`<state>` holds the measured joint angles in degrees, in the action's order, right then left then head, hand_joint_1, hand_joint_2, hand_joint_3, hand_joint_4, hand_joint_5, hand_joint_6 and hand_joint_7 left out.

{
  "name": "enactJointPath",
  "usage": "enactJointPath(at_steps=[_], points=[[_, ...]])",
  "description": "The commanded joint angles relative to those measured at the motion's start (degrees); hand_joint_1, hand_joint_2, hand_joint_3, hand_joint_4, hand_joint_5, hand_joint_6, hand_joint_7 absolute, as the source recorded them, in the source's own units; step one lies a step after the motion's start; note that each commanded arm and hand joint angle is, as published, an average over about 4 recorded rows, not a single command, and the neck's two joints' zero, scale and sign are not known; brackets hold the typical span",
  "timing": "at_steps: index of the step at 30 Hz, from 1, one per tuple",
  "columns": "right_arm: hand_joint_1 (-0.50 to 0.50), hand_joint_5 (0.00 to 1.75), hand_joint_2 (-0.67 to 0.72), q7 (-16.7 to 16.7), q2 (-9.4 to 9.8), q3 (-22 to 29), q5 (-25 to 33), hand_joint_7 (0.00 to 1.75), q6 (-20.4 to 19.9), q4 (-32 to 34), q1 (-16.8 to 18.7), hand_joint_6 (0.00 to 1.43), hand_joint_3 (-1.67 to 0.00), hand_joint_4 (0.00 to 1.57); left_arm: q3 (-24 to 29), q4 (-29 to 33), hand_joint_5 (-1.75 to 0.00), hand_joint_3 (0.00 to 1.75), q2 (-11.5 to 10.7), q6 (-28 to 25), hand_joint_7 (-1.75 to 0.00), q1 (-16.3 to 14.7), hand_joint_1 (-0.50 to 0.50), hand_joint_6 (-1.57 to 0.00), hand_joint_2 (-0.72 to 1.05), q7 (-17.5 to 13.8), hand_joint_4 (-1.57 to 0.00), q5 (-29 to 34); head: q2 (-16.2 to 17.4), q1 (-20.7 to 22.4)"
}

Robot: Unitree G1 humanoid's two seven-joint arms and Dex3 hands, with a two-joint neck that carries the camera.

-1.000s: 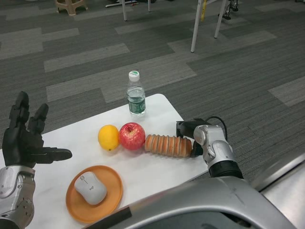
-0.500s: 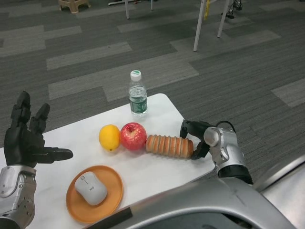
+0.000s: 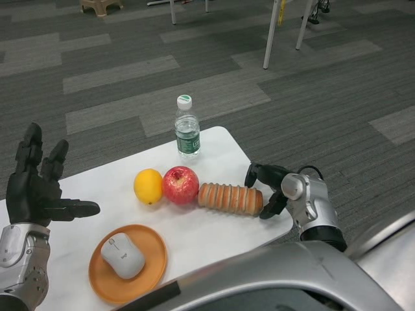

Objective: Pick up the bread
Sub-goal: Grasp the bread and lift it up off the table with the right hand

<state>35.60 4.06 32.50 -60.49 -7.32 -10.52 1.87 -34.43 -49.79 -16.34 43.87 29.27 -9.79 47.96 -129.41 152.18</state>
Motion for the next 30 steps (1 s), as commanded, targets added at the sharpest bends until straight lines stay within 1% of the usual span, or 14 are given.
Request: enactJointPath(at_steps=[1,3,4,5,6,7,10,13,17,20,22,25,27,30], points=[[0.08,1.16,-0.60,2.33,-1.79,-0.90,2.07,1.15,-2.74,-0.75,0.61,0.00,-0.36,0.00,0.04,-0.39,-0.41,0.07,-0.09,0.60,0.00,-0.55,0.50,0.00,-0.19,0.12,0.00,0.12,-0.08,0.17],[0.02,1.09,-0.57,1.85,-1.93,-0.66,2.55,0.99,-3.86,-0.51,0.55,0.00,-0.50,0.00,0.09,-0.30,-0.41,0.07,-0.09,0.60,0.00,-0.62,0.50,0.00,-0.19,0.12,0.00,0.12,-0.13,0.29],[-0.03,1.04,-0.56,1.41,-2.04,-0.46,2.75,0.89,-4.77,-0.33,0.55,0.00,-0.56,0.00,0.11,-0.26,-0.41,0.07,-0.09,0.60,0.00,-0.66,0.50,0.00,-0.19,0.12,0.00,0.12,-0.16,0.36],[-0.09,1.02,-0.54,0.68,-2.26,-0.28,2.64,0.82,-5.80,0.11,0.59,0.00,-0.58,0.00,0.13,-0.24,-0.41,0.09,-0.09,0.63,0.00,-0.68,0.50,0.00,-0.19,0.12,0.00,0.12,-0.21,0.34],[-0.12,0.99,-0.54,-0.04,-2.48,-0.11,2.53,0.77,-6.83,0.55,0.63,0.00,-0.59,0.00,0.15,-0.22,-0.41,0.09,-0.09,0.65,0.00,-0.71,0.50,0.00,-0.19,0.12,0.00,0.12,-0.27,0.37],[-0.16,0.95,-0.54,-0.88,-2.89,-0.11,2.07,0.66,-7.18,1.25,0.74,0.00,-0.61,0.00,0.15,-0.22,-0.41,0.09,-0.12,0.67,0.00,-0.71,0.50,0.00,-0.19,0.12,0.00,0.12,-0.36,0.37],[-0.17,0.80,-0.54,-3.16,-4.80,-0.28,0.73,0.40,-7.62,3.45,1.12,0.00,-0.61,0.00,0.20,-0.22,-0.41,0.07,-0.14,0.74,0.00,-0.71,0.50,0.00,-0.19,0.12,0.00,0.12,-0.59,0.39],[-0.17,0.78,-0.54,-3.93,-7.40,-0.77,-0.79,0.21,-8.19,5.23,1.29,0.00,-0.56,0.00,0.28,-0.24,-0.41,0.07,-0.12,0.80,0.00,-0.71,0.50,0.00,-0.19,0.12,0.00,0.12,-0.81,0.42],[-0.17,0.75,-0.54,-4.00,-9.68,-1.34,-2.30,0.14,-8.85,6.39,1.51,0.00,-0.61,0.00,0.42,-0.30,-0.41,0.09,-0.18,0.87,0.00,-0.71,0.50,0.00,-0.19,0.12,0.00,0.12,-0.97,0.54],[-0.17,0.68,-0.54,-3.91,-11.73,-1.89,-3.60,0.14,-8.13,7.29,1.84,0.00,-0.63,0.00,0.48,-0.30,-0.41,0.09,-0.29,0.98,0.00,-0.71,0.50,0.00,-0.19,0.12,0.00,0.12,-1.05,0.93],[-0.17,0.68,-0.53,-3.78,-12.63,-2.13,-4.19,0.12,-7.31,7.76,1.95,0.00,-0.63,0.00,0.55,-0.30,-0.41,0.09,-0.45,1.04,0.00,-0.75,0.50,0.00,-0.19,0.12,0.00,0.12,-1.01,1.06],[-0.17,0.68,-0.48,-3.63,-12.76,-2.85,-4.35,0.07,-6.19,8.35,2.00,0.00,-0.63,0.00,0.59,-0.30,-0.41,0.04,-0.60,1.04,0.00,-0.79,0.50,0.00,-0.19,0.12,0.00,0.12,-0.99,1.07],[-0.17,0.68,-0.48,-3.38,-12.63,-3.40,-4.37,0.07,-5.34,8.68,2.00,0.00,-0.63,0.00,0.59,-0.26,-0.41,0.04,-0.71,1.04,0.00,-0.79,0.50,0.00,-0.19,0.12,0.00,0.12,-1.01,1.10],[-0.17,0.68,-0.48,-2.75,-12.17,-4.28,-4.28,0.07,-3.45,9.29,2.04,0.00,-0.69,0.00,0.59,-0.22,-0.41,0.09,-0.91,1.11,0.00,-0.79,0.50,0.00,-0.19,0.12,0.00,0.19,-1.03,1.15]])
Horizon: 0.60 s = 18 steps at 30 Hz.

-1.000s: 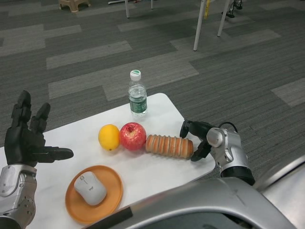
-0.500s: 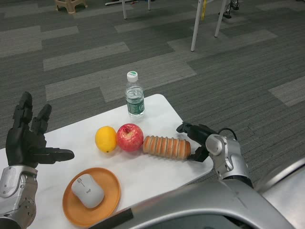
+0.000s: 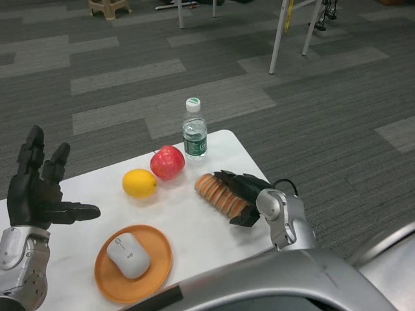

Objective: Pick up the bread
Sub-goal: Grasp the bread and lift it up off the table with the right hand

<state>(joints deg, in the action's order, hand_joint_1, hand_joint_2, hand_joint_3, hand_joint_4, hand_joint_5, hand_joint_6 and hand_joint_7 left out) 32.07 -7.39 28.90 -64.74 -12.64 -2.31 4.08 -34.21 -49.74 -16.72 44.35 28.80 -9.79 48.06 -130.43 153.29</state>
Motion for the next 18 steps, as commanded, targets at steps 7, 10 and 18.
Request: enactJointPath(at_steps=[7,10,18], points=[[-0.17,0.68,-0.48,1.15,-0.17,-3.08,0.29,0.03,3.44,2.12,-0.23,0.00,-0.71,0.00,0.37,-0.29,-0.41,0.09,-0.75,0.65,0.00,-0.32,0.50,0.00,-0.19,0.12,0.00,0.19,-0.25,0.12],[-0.17,0.68,-0.48,1.15,-0.22,-3.45,0.14,0.02,3.50,1.83,-0.39,0.00,-0.71,0.00,0.37,-0.36,-0.41,0.09,-0.64,0.65,0.00,-0.32,0.50,0.00,-0.19,0.12,0.00,0.19,-0.29,0.19],[-0.17,0.68,-0.48,-1.35,0.79,-3.85,-4.61,0.07,2.14,-1.42,-0.56,0.00,-0.71,0.00,0.41,-0.40,-0.41,0.09,-0.29,0.65,0.00,-0.32,0.50,0.00,-0.19,0.12,0.00,0.19,-0.31,0.29]])
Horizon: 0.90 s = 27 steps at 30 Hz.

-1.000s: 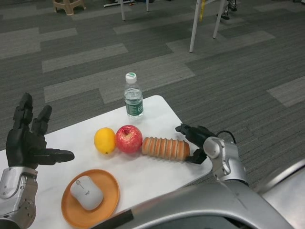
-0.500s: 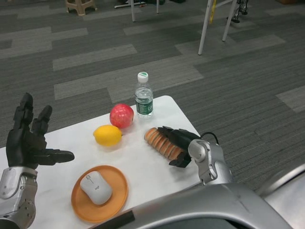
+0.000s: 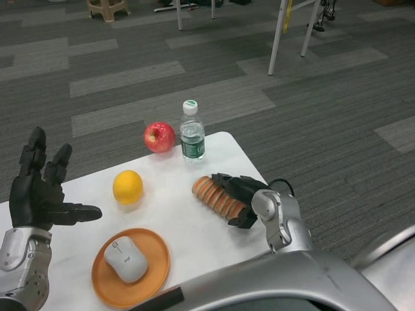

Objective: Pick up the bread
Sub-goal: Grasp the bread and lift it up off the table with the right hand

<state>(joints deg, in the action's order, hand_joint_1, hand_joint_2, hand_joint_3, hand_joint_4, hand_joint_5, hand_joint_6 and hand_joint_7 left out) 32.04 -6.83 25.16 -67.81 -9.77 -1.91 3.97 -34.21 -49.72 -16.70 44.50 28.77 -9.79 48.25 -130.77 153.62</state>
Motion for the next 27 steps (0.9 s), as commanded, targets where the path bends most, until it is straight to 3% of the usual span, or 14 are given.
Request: enactJointPath(at_steps=[1,6,11,16,22,27], points=[[-0.17,0.68,-0.48,-1.89,0.48,-0.11,-2.53,0.07,-1.55,-2.66,-0.45,0.00,-0.73,0.00,0.37,-0.47,-0.41,0.09,-0.28,0.50,0.00,-0.30,0.50,0.00,-0.19,0.12,0.00,0.01,0.01,-0.02],[-0.17,0.95,-0.48,-4.40,2.62,-0.03,-8.09,0.07,-6.10,-6.13,-0.45,0.00,-0.83,0.00,0.33,-0.55,-0.41,0.09,-0.22,0.59,0.00,-0.30,0.50,0.00,-0.19,0.12,0.00,0.01,0.17,0.37],[-0.24,1.14,-0.48,-5.10,5.91,-0.18,-10.46,0.17,-9.28,-7.27,-0.38,0.00,-0.95,0.00,0.39,-0.51,-0.41,0.09,-0.09,0.59,0.00,-0.30,0.50,0.00,-0.19,0.12,0.00,0.01,0.28,1.09],[-0.29,1.26,-0.48,-3.04,9.12,-0.95,-10.02,0.56,-10.40,-8.63,-0.41,0.00,-1.03,0.00,0.37,-0.55,-0.41,0.09,-0.09,0.59,0.00,-0.30,0.50,0.00,-0.19,0.12,0.00,0.01,0.34,1.05],[-0.29,1.26,-0.51,-1.72,9.47,-0.93,-5.14,1.31,-10.38,-9.64,-0.49,0.00,-1.01,0.01,0.26,-0.55,-0.41,0.09,-0.09,0.59,0.00,-0.30,0.50,0.00,-0.19,0.12,0.00,0.01,0.42,1.17],[-0.29,1.36,-0.54,-1.19,9.47,-0.27,-0.59,1.59,-10.10,-9.95,-0.82,0.09,-1.03,0.06,0.22,-0.55,-0.41,0.09,-0.09,0.59,0.00,-0.30,0.50,0.00,-0.19,0.12,0.00,0.01,0.45,1.24]])
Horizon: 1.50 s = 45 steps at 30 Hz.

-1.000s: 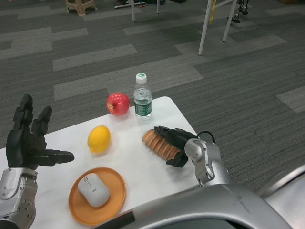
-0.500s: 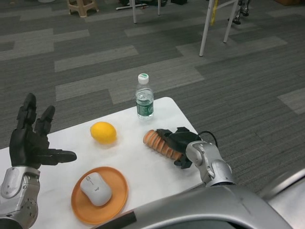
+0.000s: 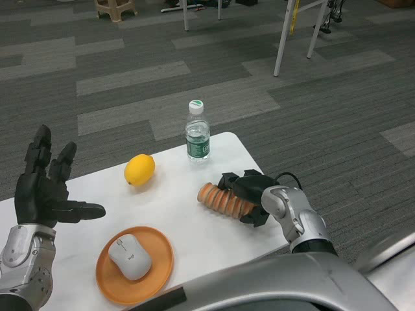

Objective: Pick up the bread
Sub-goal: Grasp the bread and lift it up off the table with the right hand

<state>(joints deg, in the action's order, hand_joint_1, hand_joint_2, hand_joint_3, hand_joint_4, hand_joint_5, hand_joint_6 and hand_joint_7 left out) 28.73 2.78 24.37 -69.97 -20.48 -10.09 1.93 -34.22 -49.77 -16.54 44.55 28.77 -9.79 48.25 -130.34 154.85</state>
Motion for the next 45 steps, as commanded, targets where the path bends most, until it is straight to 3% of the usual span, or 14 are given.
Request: enactJointPath(at_steps=[1,4,9,14,28,32,36,41,45], points=[[-0.29,1.36,-0.54,2.16,-0.14,0.77,2.64,1.62,0.66,-1.77,1.10,0.11,-1.03,0.06,0.20,-0.50,-0.41,0.09,-0.25,0.54,0.00,-0.29,0.50,0.00,-0.19,0.12,0.00,0.00,0.02,0.01],[-0.29,1.36,-0.54,2.27,-0.30,1.69,6.24,1.68,0.96,-1.77,0.71,0.19,-1.03,0.06,0.20,-0.50,-0.41,0.09,-0.23,0.54,0.00,-0.29,0.50,0.00,-0.19,0.12,0.00,0.00,0.08,0.03],[-0.29,1.45,-0.54,2.29,-0.54,2.62,10.99,1.61,0.92,-2.08,0.14,0.24,-1.01,0.06,0.20,-0.50,-0.41,0.09,-0.16,0.54,0.00,-0.29,0.50,0.00,-0.19,0.12,0.00,0.00,0.10,0.11],[-0.29,1.36,-0.54,2.34,-0.54,2.79,13.58,1.61,0.90,-2.70,-0.39,0.29,-0.95,0.06,0.20,-0.50,-0.41,0.09,-0.07,0.54,0.00,-0.29,0.50,0.00,-0.19,0.12,0.00,-0.04,0.13,0.25],[-0.29,1.36,-0.54,3.76,0.85,1.85,25.49,1.61,0.79,-2.87,-0.35,0.43,-0.95,0.12,0.20,-0.50,-0.41,0.09,0.10,0.54,0.00,-0.25,0.50,0.00,-0.19,0.12,0.00,-0.22,0.37,0.56],[-0.29,1.36,-0.54,5.26,2.45,1.14,38.13,1.61,1.07,-7.20,-0.32,0.43,-0.95,0.14,0.20,-0.50,-0.41,0.09,0.10,0.54,0.00,-0.20,0.50,0.00,-0.19,0.12,0.00,-0.33,0.29,0.73],[-0.29,1.36,-0.54,8.86,4.82,-2.81,52.76,1.61,1.62,-13.84,-0.96,0.43,-1.01,0.14,0.20,-0.50,-0.41,0.09,0.19,0.54,0.00,-0.20,0.50,0.00,-0.19,0.12,0.00,-0.44,0.13,1.20],[-0.29,1.45,-0.56,10.90,7.37,-8.33,58.76,1.61,2.46,-16.10,-1.97,0.55,-1.11,0.26,0.33,-0.50,-0.41,0.09,0.41,0.54,0.00,-0.16,0.50,0.00,-0.19,0.12,0.00,-0.48,-0.16,2.58],[-0.29,1.45,-0.60,10.73,7.46,-11.09,61.04,1.61,2.37,-16.01,-3.34,0.61,-1.11,0.32,0.55,-0.50,-0.41,0.09,0.76,0.54,0.00,-0.12,0.50,0.00,-0.19,0.12,0.00,-0.75,-0.32,3.68]])
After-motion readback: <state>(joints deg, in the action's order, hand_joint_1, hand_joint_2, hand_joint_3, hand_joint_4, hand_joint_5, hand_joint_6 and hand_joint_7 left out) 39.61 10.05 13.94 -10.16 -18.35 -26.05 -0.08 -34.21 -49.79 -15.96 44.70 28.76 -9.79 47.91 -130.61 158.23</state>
